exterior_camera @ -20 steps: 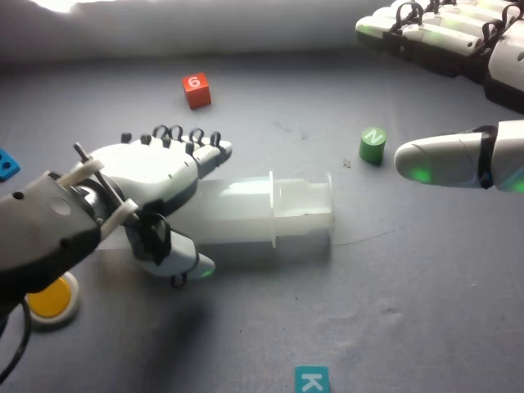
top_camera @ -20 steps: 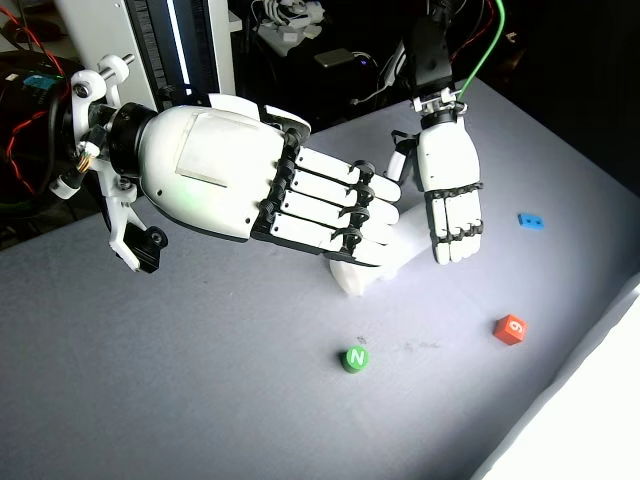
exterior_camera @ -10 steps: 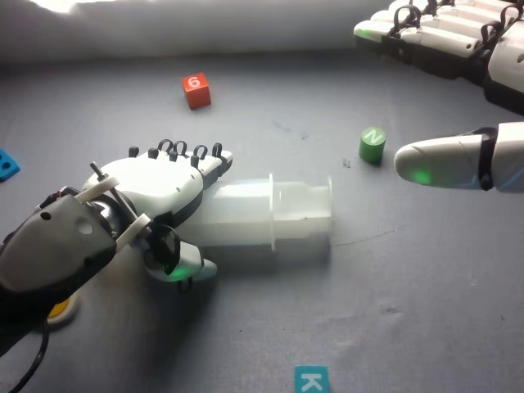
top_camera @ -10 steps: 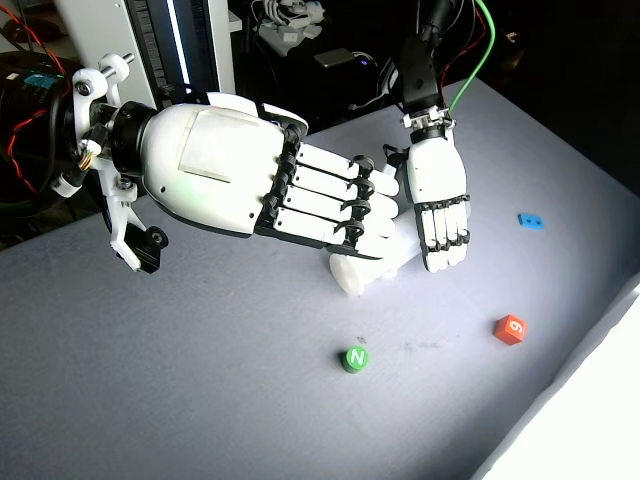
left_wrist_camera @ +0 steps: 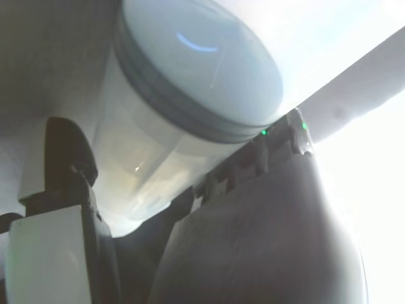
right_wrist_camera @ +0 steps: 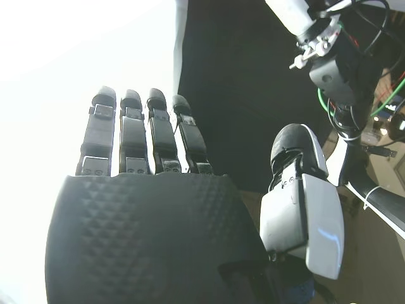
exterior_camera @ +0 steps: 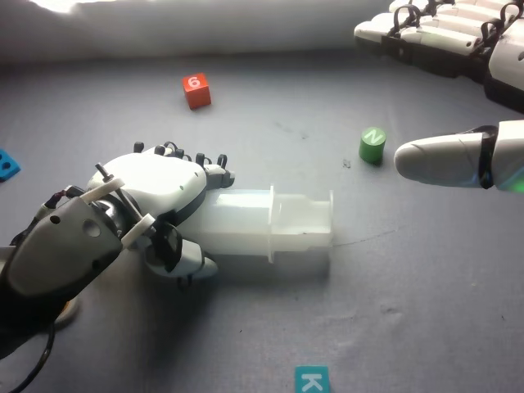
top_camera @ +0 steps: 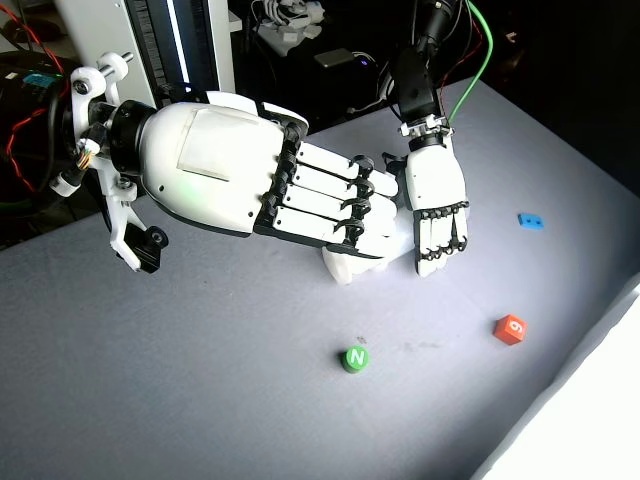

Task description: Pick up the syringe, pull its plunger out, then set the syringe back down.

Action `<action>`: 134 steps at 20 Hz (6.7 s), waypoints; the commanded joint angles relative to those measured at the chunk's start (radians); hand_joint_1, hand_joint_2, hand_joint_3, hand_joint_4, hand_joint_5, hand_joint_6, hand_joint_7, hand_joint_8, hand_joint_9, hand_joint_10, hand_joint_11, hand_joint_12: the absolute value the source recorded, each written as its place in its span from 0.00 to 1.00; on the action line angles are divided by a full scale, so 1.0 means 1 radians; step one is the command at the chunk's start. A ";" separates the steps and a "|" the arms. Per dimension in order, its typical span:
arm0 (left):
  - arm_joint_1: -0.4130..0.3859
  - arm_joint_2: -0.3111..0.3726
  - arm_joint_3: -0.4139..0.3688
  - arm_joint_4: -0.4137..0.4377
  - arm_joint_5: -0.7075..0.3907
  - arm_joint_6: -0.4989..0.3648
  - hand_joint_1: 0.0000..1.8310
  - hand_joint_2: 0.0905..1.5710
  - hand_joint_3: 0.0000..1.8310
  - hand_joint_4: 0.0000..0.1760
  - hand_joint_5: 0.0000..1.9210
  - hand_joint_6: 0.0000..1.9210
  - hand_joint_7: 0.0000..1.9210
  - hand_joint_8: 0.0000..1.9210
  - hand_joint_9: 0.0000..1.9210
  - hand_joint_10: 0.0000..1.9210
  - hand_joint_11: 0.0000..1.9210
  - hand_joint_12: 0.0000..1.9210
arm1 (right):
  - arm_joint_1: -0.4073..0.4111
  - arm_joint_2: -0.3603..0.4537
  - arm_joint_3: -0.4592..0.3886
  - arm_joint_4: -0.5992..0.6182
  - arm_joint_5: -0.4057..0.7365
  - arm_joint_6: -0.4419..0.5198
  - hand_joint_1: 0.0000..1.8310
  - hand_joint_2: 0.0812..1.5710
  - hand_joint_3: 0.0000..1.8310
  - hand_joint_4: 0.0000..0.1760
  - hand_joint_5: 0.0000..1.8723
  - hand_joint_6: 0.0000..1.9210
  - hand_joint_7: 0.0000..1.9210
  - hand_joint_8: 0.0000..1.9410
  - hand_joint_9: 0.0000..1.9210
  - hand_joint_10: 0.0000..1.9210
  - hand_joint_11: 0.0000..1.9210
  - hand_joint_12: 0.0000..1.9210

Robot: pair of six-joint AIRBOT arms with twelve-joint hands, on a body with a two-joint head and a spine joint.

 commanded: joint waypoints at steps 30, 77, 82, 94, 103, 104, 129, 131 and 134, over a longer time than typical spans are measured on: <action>-0.228 0.125 -0.135 -0.166 -0.038 -0.031 0.67 0.71 0.00 0.00 0.50 0.49 0.49 0.61 0.46 0.35 0.31 0.57 | 0.105 -0.010 -0.001 -0.030 0.048 0.009 0.00 0.66 0.00 0.00 0.00 0.00 0.00 0.00 0.00 0.00 0.00 0.00; -0.392 0.197 -0.177 -0.263 0.073 0.165 0.67 0.71 0.00 0.00 0.49 0.49 0.50 0.60 0.47 0.33 0.29 0.59 | 0.136 -0.189 0.117 0.239 -0.020 -0.009 0.49 0.59 0.00 0.00 0.10 0.05 0.14 0.02 0.12 0.04 0.00 0.23; -0.392 0.197 -0.176 -0.263 0.073 0.167 0.67 0.71 0.00 0.00 0.49 0.49 0.49 0.61 0.46 0.34 0.30 0.60 | 0.128 -0.211 0.130 0.239 0.003 -0.029 0.54 0.63 0.00 0.00 0.11 0.23 0.22 0.05 0.18 0.09 0.00 0.45; -0.400 0.197 -0.175 -0.265 0.069 0.168 0.66 0.71 0.00 0.00 0.48 0.51 0.49 0.62 0.44 0.36 0.28 0.61 | 0.124 -0.219 0.137 0.239 0.007 -0.032 0.56 0.81 0.00 0.00 0.29 0.75 0.23 0.42 0.14 0.53 0.00 0.76; -0.403 0.196 -0.175 -0.269 0.065 0.169 0.66 0.72 0.00 0.00 0.47 0.51 0.48 0.63 0.44 0.39 0.28 0.62 | 0.116 -0.218 0.137 0.239 0.005 -0.038 0.71 0.82 0.00 0.00 0.29 0.81 0.37 0.76 0.29 0.87 0.06 0.87; -0.403 0.196 -0.175 -0.269 0.065 0.170 0.67 0.72 0.00 0.00 0.47 0.51 0.49 0.63 0.43 0.38 0.27 0.62 | 0.116 -0.217 0.137 0.239 0.004 -0.038 0.71 0.82 0.00 0.00 0.30 0.80 0.37 0.75 0.30 0.86 0.06 0.87; -0.407 0.196 -0.175 -0.270 0.064 0.171 0.67 0.71 0.00 0.00 0.48 0.48 0.49 0.64 0.44 0.40 0.28 0.61 | 0.126 -0.115 0.137 0.239 -0.009 -0.037 0.71 0.81 0.00 0.00 0.34 0.77 0.37 0.76 0.29 0.84 0.06 0.86; -0.407 0.196 -0.175 -0.270 0.064 0.171 0.67 0.71 0.00 0.00 0.48 0.49 0.49 0.63 0.44 0.39 0.28 0.63 | 0.130 -0.106 0.137 0.239 -0.011 -0.037 0.71 0.81 0.00 0.00 0.33 0.78 0.36 0.77 0.29 0.85 0.06 0.85; -0.407 0.196 -0.175 -0.270 0.064 0.171 0.67 0.71 0.00 0.00 0.47 0.50 0.50 0.62 0.44 0.38 0.28 0.61 | 0.134 -0.093 0.137 0.239 -0.011 -0.036 0.71 0.82 0.00 0.00 0.32 0.80 0.35 0.78 0.30 0.85 0.06 0.84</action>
